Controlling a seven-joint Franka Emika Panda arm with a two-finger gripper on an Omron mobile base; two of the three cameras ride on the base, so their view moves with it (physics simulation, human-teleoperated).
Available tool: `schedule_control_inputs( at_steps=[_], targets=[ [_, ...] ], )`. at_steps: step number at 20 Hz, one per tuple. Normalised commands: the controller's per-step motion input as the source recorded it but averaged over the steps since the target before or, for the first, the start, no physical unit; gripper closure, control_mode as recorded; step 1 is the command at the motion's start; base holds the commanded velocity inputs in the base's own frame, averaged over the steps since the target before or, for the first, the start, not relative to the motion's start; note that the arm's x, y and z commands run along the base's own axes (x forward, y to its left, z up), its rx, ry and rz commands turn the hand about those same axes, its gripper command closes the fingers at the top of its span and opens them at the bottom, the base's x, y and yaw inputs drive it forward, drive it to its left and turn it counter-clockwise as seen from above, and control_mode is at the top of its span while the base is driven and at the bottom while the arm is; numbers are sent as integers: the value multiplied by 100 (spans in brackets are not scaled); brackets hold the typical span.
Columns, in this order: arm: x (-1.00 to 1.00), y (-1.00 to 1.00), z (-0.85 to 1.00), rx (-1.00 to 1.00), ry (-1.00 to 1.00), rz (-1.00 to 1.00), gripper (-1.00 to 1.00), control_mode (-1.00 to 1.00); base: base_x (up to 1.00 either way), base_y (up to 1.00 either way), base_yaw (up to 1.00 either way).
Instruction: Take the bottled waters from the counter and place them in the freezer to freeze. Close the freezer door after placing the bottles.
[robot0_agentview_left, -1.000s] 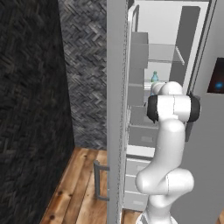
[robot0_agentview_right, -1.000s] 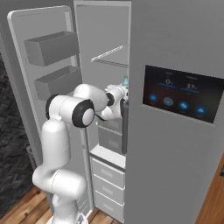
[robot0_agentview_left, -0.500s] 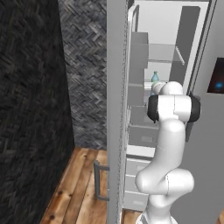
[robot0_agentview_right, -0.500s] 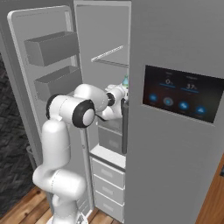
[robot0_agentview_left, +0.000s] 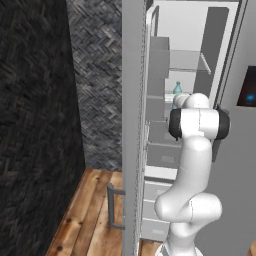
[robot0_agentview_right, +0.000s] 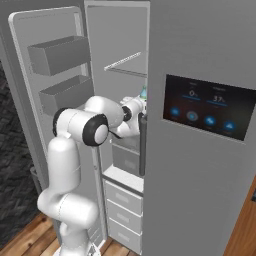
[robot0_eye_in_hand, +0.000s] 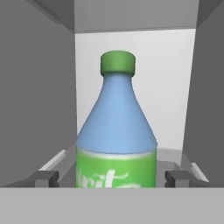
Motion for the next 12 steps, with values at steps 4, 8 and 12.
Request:
schedule_control_inputs(
  at_steps=[4, 8, 12],
  targets=[
    [-11, 0, 0, 0, 0, 0, -100, -100, 0, 0, 0],
    [-28, 6, 0, 0, 0, 0, -100, -100, 0, 0, 0],
    [-34, 17, 5, 0, 0, 0, -100, -100, 0, 0, 0]
  ],
)
